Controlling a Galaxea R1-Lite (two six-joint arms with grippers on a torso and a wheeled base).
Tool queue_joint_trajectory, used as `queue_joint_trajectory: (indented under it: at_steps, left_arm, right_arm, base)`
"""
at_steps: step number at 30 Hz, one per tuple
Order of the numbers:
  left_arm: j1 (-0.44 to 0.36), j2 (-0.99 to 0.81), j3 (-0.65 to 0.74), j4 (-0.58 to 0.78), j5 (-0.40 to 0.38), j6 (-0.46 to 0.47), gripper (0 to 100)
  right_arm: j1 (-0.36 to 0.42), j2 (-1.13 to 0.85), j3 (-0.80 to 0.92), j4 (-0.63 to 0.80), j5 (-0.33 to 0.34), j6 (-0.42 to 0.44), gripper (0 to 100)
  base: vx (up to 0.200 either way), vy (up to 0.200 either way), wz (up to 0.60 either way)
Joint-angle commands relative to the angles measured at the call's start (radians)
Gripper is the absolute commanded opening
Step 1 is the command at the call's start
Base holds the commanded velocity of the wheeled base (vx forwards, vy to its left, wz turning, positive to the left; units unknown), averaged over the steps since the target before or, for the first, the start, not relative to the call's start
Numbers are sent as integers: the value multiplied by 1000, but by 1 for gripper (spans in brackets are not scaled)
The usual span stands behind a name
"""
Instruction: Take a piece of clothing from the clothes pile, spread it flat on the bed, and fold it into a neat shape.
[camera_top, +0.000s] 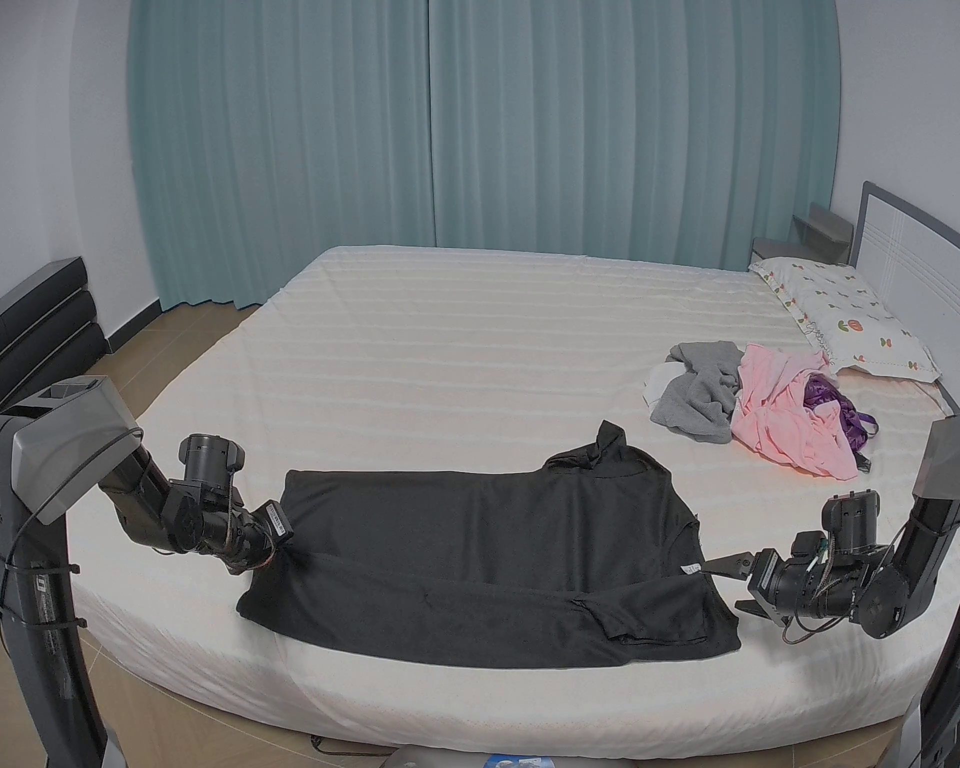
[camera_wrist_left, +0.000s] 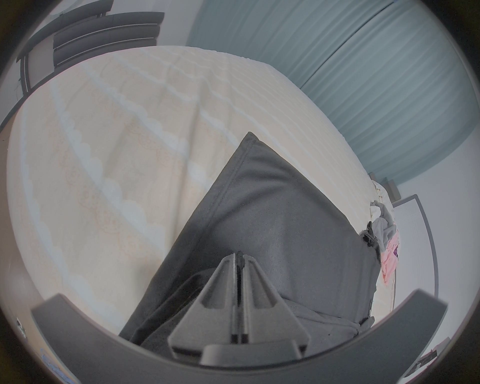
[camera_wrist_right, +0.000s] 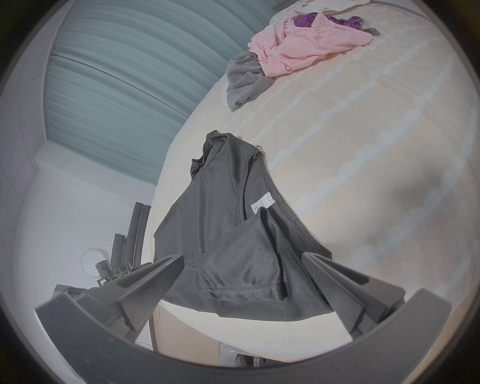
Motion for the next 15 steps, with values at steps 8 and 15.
queue_joint_trajectory:
  at_steps: [8, 15]
  left_arm:
    - [1, -93, 75, -1, 0, -4, 0]
    - [-1, -91, 84, -1, -3, -10, 0]
  right_arm:
    - [52, 51, -85, 1, -14, -2, 100]
    - [83, 138, -210, 31, -43, -28, 100]
  base:
    - [0, 0, 0]
    - [0, 0, 0]
